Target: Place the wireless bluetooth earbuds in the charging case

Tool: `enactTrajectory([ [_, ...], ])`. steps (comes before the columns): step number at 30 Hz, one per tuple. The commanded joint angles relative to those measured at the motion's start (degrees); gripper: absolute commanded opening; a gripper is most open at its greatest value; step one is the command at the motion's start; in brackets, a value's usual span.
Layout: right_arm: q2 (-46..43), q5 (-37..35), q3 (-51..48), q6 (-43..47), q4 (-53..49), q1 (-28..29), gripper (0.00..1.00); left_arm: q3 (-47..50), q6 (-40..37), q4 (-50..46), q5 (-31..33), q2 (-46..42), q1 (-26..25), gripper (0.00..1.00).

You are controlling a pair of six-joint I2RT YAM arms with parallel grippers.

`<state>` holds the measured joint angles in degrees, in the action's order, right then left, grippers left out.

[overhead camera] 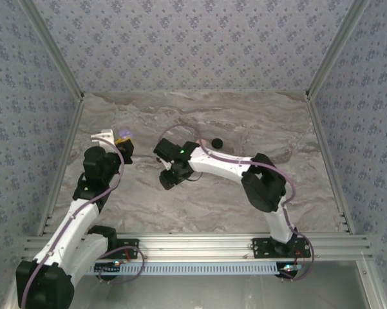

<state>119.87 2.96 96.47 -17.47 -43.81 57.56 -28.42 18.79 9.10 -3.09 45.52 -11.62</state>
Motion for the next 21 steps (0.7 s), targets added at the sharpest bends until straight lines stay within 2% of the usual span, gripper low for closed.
enactTrajectory([
  [1, 3.72, -3.84, 4.04, 2.33, -4.88, 0.6, 0.54, -0.23, 0.89, -0.94, 0.81, -1.76, 0.45, 0.0],
  [16, 12.26, -5.97, 12.4, 5.07, -8.37, 2.56, 0.5, 0.21, 1.6, -0.14, 0.45, -2.06, 0.45, 0.0],
  [21, 13.18, -5.43, 12.95, 5.0, -9.42, 2.82, 0.43, 0.13, 1.69, -0.19, 0.24, -2.17, 0.43, 0.0],
])
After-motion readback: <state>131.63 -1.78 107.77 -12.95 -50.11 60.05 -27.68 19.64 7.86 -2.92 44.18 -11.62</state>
